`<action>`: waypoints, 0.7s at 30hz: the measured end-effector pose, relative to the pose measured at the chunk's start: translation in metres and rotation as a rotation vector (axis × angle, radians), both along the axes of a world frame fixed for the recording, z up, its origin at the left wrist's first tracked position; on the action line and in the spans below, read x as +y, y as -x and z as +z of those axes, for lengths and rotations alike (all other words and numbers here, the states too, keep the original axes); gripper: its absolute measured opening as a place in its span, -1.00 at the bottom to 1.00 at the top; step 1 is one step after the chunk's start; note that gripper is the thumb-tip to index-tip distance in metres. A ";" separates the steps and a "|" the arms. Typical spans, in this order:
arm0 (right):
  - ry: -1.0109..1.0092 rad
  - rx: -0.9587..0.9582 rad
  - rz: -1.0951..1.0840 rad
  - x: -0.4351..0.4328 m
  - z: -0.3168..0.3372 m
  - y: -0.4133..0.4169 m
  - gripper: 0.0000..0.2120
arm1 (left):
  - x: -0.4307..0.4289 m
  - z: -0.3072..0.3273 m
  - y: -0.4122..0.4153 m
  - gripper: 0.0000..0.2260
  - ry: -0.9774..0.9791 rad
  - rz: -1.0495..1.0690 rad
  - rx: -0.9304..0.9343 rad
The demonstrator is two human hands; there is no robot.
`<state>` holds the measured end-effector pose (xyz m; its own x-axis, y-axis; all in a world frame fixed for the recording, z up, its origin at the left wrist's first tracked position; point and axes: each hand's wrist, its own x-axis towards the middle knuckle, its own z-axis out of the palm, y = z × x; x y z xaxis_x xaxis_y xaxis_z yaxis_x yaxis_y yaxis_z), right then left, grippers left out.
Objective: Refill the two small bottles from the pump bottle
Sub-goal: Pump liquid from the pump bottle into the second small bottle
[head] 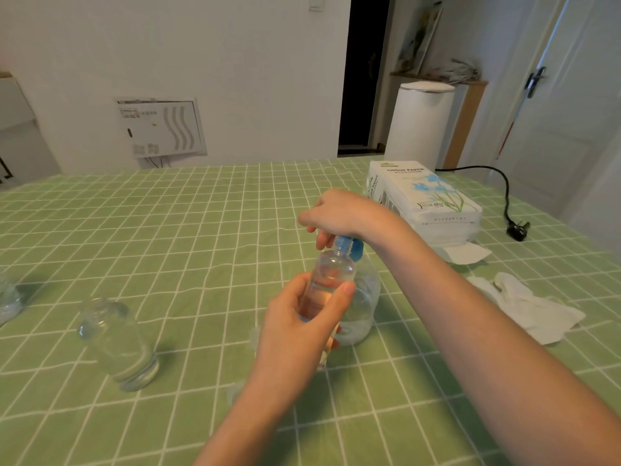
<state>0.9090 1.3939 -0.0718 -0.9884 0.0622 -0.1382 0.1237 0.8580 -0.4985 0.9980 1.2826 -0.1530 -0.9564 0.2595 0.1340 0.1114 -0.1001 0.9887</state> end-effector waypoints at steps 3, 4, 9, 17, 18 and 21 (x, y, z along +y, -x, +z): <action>-0.013 0.008 0.012 0.001 0.004 0.000 -0.64 | -0.001 0.002 0.000 -0.71 -0.004 -0.011 0.017; -0.018 0.018 0.013 0.001 0.006 0.000 -0.64 | -0.001 0.002 -0.001 -0.70 -0.007 -0.015 0.021; -0.049 0.036 0.022 0.001 0.010 0.002 -0.65 | 0.000 0.004 0.000 -0.69 -0.022 -0.021 0.026; -0.029 0.011 0.029 -0.001 0.005 0.000 -0.64 | 0.000 0.002 0.000 -0.69 -0.027 -0.006 0.017; -0.022 0.006 0.027 0.000 0.003 -0.001 -0.64 | 0.001 0.001 -0.001 -0.68 -0.024 -0.001 0.014; -0.007 0.004 0.018 -0.001 0.001 -0.001 -0.64 | 0.001 -0.001 0.000 -0.75 -0.014 0.014 0.013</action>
